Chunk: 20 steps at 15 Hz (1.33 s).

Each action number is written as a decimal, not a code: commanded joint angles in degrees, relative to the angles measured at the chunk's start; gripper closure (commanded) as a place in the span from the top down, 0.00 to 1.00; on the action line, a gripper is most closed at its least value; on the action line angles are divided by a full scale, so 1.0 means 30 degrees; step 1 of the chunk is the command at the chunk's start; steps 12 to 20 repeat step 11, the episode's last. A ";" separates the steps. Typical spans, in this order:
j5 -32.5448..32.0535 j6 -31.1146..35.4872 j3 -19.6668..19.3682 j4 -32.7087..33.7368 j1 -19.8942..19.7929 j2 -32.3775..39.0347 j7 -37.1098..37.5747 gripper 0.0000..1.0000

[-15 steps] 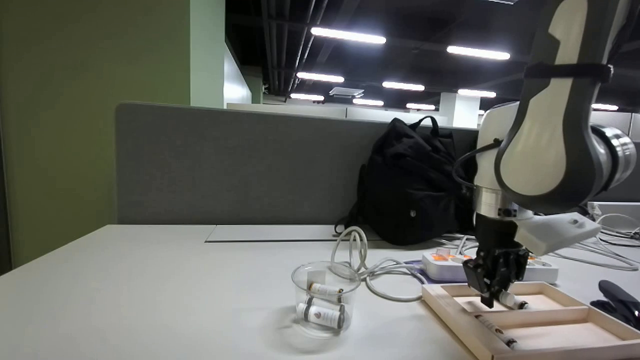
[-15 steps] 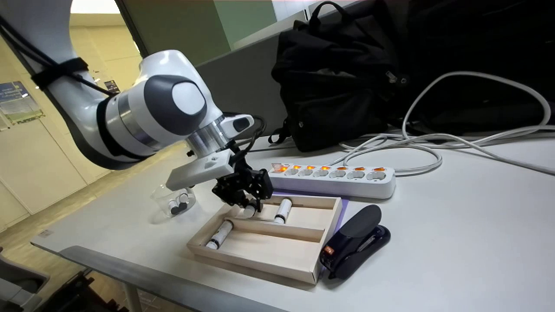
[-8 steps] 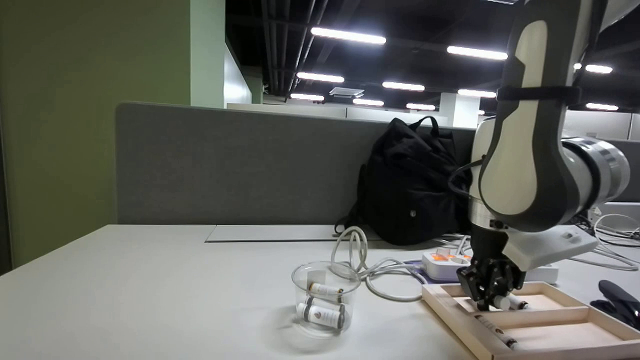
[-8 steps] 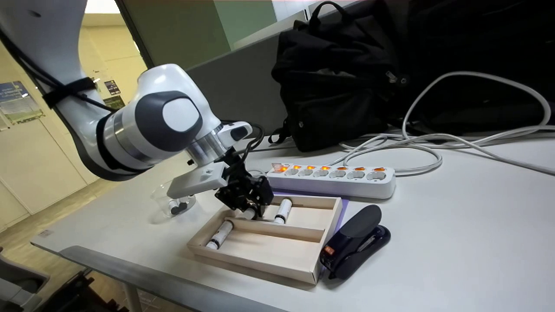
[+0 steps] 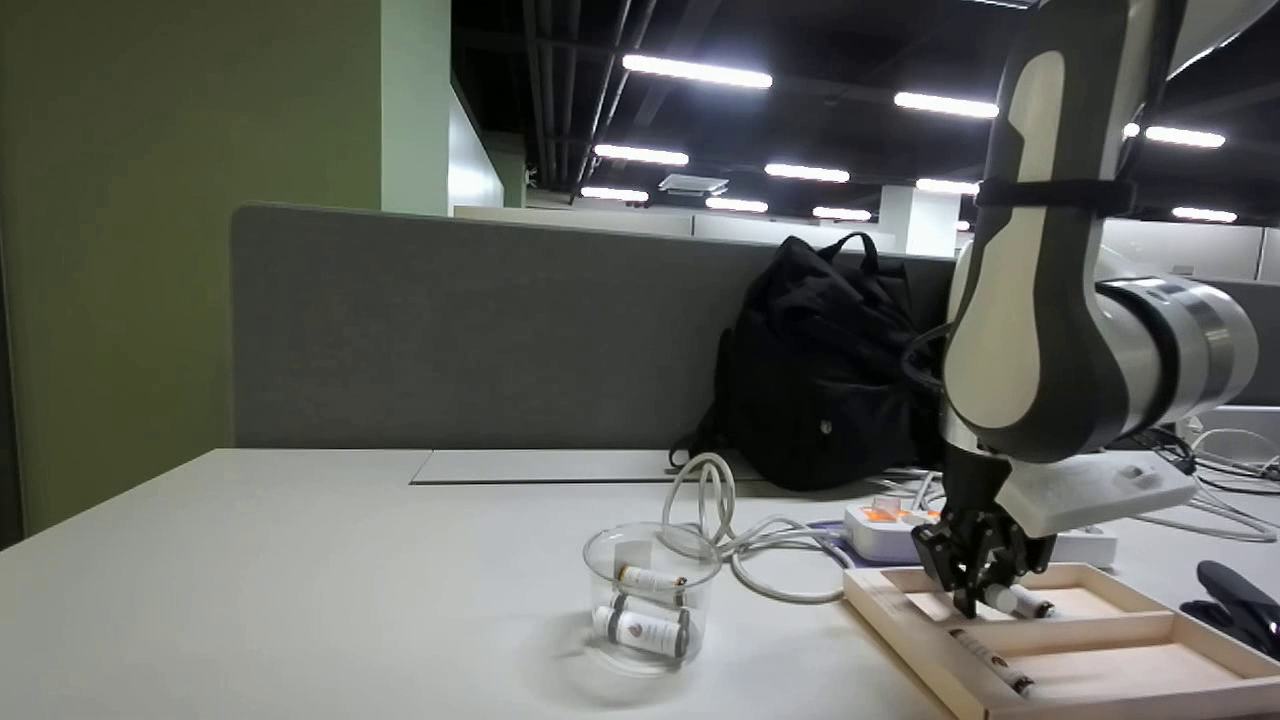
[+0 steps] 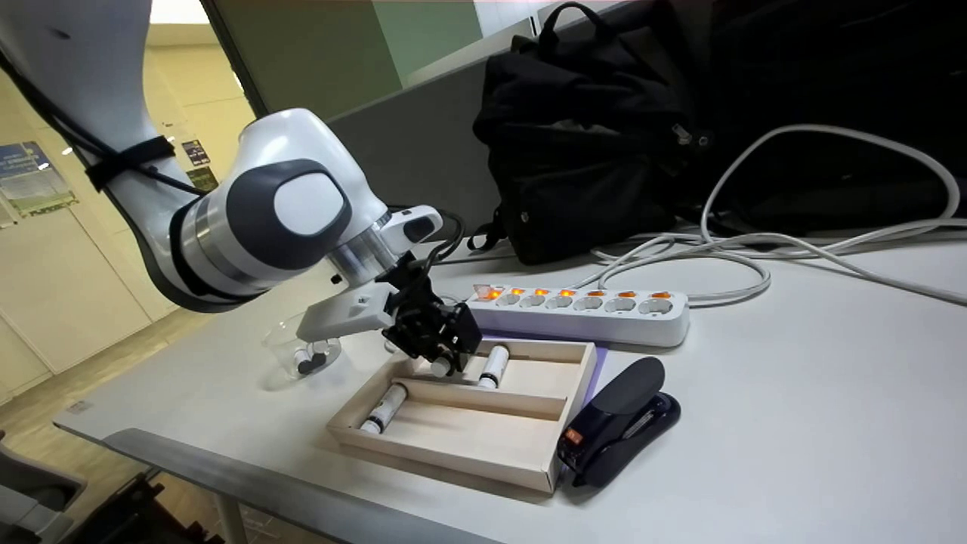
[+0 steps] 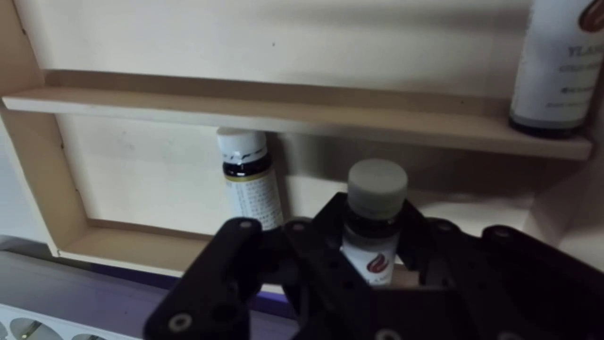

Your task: Pick the object in the cup and put it in the upper segment of the box

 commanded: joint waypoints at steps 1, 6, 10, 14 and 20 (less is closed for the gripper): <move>0.0527 0.0118 -0.0081 0.0045 0.0092 0.0066 -0.0382 0.51; 0.0471 -0.0261 -0.1191 -0.0403 0.1136 -0.0969 -0.0968 0.78; 0.0178 -0.0494 -0.1569 -0.0088 0.1324 -0.0813 -0.1282 0.81; 0.0037 -0.0719 -0.1782 -0.0157 0.1478 -0.1141 -0.1333 0.87; 0.0037 -0.0719 -0.1782 -0.0157 0.1478 -0.1141 -0.1333 0.87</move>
